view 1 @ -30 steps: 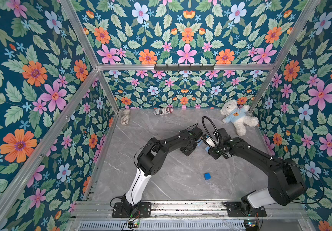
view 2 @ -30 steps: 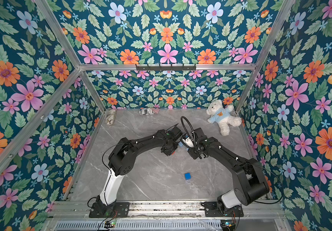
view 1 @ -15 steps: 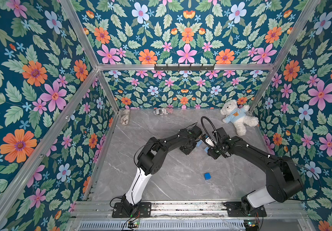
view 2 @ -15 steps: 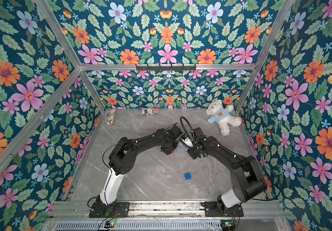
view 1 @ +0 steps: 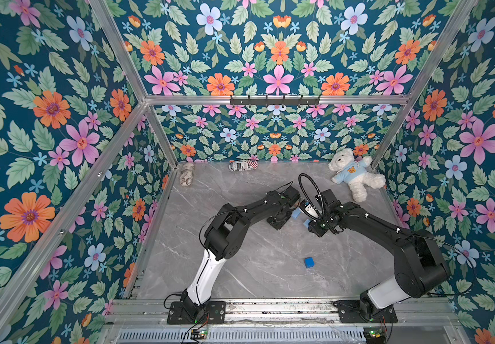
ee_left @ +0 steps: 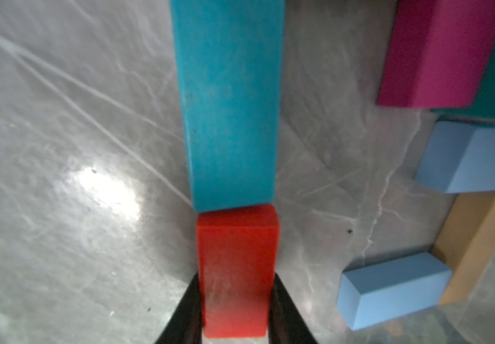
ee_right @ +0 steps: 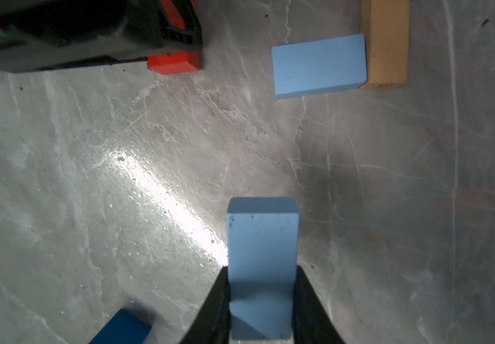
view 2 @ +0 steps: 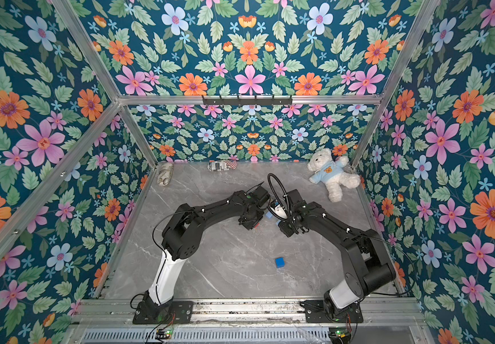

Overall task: Assemble a heart with building blocks
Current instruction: Assemble the building block at the center of the board.

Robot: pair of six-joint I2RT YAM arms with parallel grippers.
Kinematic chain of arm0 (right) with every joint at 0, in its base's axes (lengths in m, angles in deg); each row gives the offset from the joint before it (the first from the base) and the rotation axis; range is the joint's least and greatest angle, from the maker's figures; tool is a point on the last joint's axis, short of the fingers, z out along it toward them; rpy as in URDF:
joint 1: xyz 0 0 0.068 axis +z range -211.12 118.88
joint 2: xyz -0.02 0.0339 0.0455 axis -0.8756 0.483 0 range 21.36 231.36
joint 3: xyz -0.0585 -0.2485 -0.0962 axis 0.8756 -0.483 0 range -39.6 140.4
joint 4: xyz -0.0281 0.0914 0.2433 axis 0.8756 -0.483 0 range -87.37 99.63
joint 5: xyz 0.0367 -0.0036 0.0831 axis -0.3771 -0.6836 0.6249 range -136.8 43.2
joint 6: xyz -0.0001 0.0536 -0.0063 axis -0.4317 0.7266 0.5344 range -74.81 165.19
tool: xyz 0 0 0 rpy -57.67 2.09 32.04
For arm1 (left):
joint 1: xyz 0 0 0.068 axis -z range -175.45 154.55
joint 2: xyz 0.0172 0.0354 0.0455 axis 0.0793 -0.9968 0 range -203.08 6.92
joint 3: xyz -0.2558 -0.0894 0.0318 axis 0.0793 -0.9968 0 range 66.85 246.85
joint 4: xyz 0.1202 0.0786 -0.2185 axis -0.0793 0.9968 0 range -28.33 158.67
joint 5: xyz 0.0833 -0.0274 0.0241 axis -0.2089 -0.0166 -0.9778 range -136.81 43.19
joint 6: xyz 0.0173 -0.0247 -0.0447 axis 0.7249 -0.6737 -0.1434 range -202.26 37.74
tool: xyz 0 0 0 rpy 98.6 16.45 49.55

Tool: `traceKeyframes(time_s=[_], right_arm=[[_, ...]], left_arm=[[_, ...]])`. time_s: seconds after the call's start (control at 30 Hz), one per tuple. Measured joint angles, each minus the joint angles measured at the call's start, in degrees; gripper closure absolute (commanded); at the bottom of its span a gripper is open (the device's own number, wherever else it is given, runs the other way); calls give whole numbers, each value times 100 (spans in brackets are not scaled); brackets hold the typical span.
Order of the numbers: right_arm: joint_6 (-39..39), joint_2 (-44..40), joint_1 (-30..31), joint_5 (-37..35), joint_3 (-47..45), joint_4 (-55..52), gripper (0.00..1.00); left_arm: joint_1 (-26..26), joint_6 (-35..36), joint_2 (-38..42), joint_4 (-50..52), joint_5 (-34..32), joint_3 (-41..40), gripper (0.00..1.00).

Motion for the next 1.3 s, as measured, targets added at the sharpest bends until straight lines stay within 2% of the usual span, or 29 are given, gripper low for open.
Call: traceKeyframes(time_s=[0.23, 0.53, 0.93, 1.1, 1.3], right_arm=[[0, 59, 0, 22, 55, -4, 100], [-2, 63, 0, 39, 55, -24, 100], [76, -15, 0, 59, -35, 0, 100], [680, -205, -46, -111, -153, 188, 100], [2138, 13, -92, -634, 251, 142, 100]], left_arm=[[-15, 44, -2, 9, 2, 0, 74], [-31, 63, 0, 15, -72, 20, 33], [-17, 205, 140, 472, -157, -9, 10], [-4, 365, 540, 516, -348, -7, 7], [-92, 723, 1003, 323, -721, -42, 5]])
